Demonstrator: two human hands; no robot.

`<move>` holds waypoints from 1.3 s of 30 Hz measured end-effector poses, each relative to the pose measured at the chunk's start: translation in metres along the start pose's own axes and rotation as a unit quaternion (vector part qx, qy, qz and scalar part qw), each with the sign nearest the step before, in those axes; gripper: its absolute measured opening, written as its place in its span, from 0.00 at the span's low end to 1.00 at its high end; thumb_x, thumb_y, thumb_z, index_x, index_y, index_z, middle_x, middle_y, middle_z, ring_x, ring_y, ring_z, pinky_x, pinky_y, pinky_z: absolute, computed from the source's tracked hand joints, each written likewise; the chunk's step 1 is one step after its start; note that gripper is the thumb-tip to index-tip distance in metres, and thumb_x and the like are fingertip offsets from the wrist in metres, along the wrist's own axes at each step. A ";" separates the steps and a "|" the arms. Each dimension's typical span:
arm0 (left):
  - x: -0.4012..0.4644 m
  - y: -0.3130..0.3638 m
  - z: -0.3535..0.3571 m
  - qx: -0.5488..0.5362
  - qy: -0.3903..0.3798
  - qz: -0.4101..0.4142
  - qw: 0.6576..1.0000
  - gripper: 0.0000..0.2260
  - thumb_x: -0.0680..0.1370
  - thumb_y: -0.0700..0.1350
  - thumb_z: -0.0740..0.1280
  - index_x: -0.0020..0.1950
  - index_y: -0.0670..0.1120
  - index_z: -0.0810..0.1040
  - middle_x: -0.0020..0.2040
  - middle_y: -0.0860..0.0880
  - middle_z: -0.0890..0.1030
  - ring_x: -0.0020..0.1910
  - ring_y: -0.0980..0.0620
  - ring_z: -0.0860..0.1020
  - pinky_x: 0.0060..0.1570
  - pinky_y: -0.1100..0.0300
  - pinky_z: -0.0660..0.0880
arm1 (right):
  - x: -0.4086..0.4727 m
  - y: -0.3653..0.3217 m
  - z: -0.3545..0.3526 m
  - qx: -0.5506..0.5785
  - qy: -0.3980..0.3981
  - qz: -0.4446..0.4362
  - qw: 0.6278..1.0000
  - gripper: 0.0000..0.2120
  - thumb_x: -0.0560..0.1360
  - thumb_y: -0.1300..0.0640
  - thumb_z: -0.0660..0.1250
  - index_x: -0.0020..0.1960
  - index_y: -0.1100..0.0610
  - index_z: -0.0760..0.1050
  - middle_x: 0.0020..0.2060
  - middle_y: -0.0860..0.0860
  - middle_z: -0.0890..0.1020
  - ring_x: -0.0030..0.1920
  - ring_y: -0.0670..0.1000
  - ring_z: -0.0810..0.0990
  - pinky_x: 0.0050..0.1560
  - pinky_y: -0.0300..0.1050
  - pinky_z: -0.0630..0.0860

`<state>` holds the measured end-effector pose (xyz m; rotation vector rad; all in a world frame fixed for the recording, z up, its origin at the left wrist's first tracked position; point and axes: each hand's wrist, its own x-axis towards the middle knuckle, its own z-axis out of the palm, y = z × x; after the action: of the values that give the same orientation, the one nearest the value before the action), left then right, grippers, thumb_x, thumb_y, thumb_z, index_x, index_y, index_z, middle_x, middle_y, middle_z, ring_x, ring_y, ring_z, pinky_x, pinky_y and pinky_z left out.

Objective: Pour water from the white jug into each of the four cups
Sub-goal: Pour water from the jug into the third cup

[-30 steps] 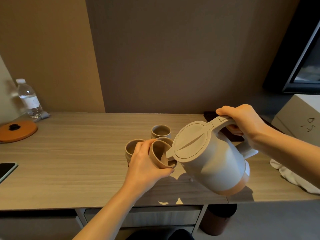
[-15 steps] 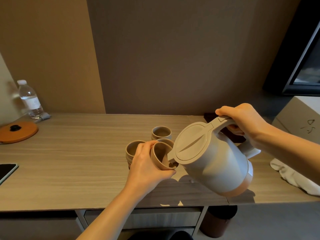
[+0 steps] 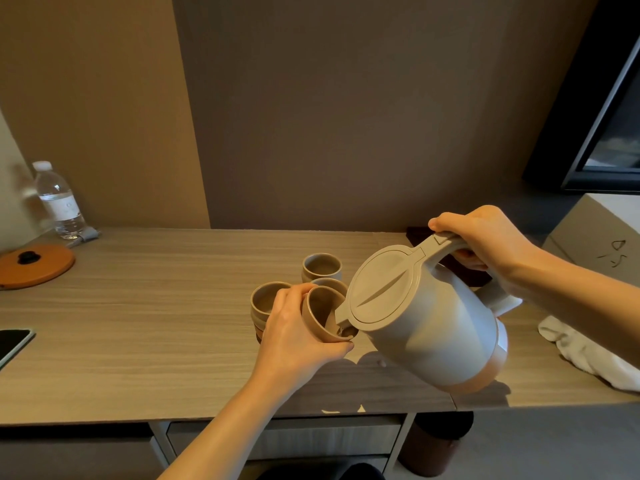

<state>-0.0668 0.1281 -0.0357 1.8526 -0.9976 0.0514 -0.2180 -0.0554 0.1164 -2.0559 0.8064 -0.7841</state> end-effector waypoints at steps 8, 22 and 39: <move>0.001 -0.001 0.000 -0.001 0.004 -0.005 1.000 0.38 0.54 0.60 0.81 0.58 0.63 0.66 0.55 0.61 0.73 0.53 0.63 0.71 0.44 0.67 0.71 | 0.001 -0.002 0.001 -0.002 -0.003 -0.006 1.000 0.17 0.73 0.51 0.66 0.29 0.59 0.78 0.34 0.59 0.80 0.35 0.53 0.77 0.38 0.42 0.74; -0.002 -0.003 0.001 -0.004 0.015 -0.014 1.000 0.38 0.54 0.59 0.81 0.58 0.61 0.67 0.55 0.59 0.73 0.54 0.59 0.73 0.47 0.62 0.76 | 0.004 -0.004 0.004 -0.012 -0.003 -0.009 1.000 0.18 0.72 0.51 0.66 0.27 0.59 0.78 0.27 0.54 0.77 0.29 0.49 0.75 0.33 0.39 0.73; -0.004 -0.001 0.002 -0.016 0.013 -0.025 0.999 0.38 0.54 0.56 0.82 0.59 0.58 0.68 0.55 0.58 0.73 0.54 0.59 0.72 0.46 0.66 0.73 | 0.007 -0.003 0.005 -0.029 -0.003 -0.019 0.999 0.18 0.73 0.50 0.66 0.28 0.59 0.78 0.27 0.53 0.77 0.29 0.49 0.75 0.30 0.37 0.70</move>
<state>-0.0692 0.1293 -0.0395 1.8427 -0.9274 0.0295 -0.2097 -0.0567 0.1183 -2.1303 0.7970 -0.7839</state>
